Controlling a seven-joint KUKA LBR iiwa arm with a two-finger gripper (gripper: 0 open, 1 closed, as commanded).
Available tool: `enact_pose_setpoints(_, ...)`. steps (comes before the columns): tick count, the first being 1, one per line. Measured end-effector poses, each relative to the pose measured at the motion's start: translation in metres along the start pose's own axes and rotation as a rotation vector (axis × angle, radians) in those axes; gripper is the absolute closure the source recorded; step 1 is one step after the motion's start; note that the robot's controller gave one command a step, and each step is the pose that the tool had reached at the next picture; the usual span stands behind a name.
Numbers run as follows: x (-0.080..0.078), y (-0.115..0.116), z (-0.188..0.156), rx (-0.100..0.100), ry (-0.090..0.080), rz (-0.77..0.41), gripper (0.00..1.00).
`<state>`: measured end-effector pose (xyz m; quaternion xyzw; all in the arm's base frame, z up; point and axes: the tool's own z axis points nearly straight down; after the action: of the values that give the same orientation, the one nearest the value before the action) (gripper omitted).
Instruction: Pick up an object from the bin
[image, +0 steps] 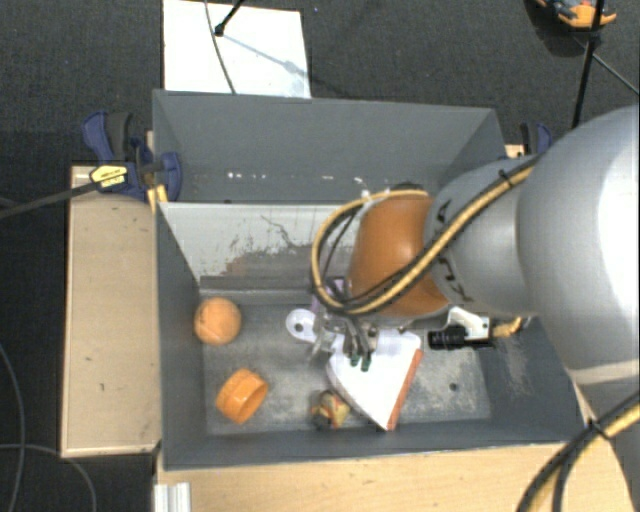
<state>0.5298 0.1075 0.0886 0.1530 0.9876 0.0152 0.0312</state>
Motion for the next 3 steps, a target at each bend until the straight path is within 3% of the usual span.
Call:
enact_pose_setpoints(2,-0.0035,0.0006,-0.0030,0.007,0.008,0.001,1.00)
enact_pose_setpoints(3,0.0001,-0.0035,-0.0044,0.028,0.038,0.002,1.00)
